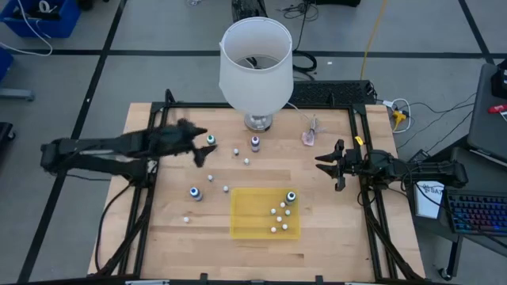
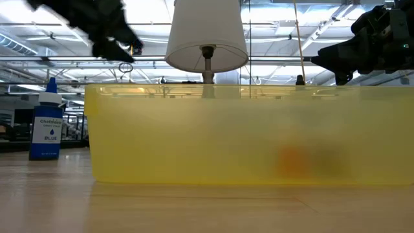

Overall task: Pick & Place food coloring
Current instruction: Put the large violet food coloring bottle into the transparent bin

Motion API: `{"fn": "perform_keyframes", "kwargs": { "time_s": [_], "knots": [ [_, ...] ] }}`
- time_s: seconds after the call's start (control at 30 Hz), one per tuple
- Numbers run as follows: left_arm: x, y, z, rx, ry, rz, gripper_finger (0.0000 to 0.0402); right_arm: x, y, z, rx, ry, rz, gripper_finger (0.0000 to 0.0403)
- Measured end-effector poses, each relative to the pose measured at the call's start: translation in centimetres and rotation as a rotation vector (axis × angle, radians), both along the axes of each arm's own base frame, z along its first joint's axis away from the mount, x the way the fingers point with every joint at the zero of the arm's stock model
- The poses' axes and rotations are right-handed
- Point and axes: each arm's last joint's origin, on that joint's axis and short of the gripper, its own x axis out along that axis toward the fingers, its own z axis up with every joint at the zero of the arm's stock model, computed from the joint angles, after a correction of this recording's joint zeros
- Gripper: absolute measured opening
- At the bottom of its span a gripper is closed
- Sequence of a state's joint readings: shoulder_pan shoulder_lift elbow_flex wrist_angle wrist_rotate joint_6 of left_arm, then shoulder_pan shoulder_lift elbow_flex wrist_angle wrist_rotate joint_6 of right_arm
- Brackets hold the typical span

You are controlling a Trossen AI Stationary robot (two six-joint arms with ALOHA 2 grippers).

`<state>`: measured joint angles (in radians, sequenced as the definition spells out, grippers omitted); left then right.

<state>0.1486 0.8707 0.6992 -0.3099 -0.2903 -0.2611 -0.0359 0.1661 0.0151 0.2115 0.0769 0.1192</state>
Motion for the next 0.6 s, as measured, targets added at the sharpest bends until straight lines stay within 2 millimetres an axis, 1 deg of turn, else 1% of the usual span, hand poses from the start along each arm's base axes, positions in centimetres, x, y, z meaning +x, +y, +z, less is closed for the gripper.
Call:
{"fn": "perform_keyframes", "kwargs": {
  "time_s": [0.13, 0.23, 0.27, 0.4, 0.5, 0.6],
  "knots": [
    [5.0, 1.5, 2.6, 0.026, 0.169, -0.003, 0.0365, 0.0, 0.0, 0.0, 0.000, 0.000, 0.000, 0.0112],
    [8.5, 2.9, 3.6, 0.020, 0.250, 0.011, 0.0365, 0.0, 0.0, 0.0, 0.000, 0.000, 0.000, 0.0112],
    [9.6, 3.3, 3.7, 0.014, 0.277, 0.016, 0.0365, 0.0, 0.0, 0.0, 0.000, 0.000, 0.000, 0.0112],
    [13.7, 4.8, 2.7, -0.013, 0.363, 0.004, 0.0365, 0.0, 0.0, 0.0, 0.000, 0.000, 0.000, 0.0112],
    [16.2, 5.4, 1.1, 0.002, 0.426, -0.030, 0.0365, 0.0, 0.0, 0.0, 0.000, 0.000, 0.000, 0.0112],
    [18.1, 5.9, -0.7, 0.011, 0.479, -0.051, 0.0365, 0.0, 0.0, 0.0, 0.000, 0.000, 0.000, 0.0112]
  ]
}}
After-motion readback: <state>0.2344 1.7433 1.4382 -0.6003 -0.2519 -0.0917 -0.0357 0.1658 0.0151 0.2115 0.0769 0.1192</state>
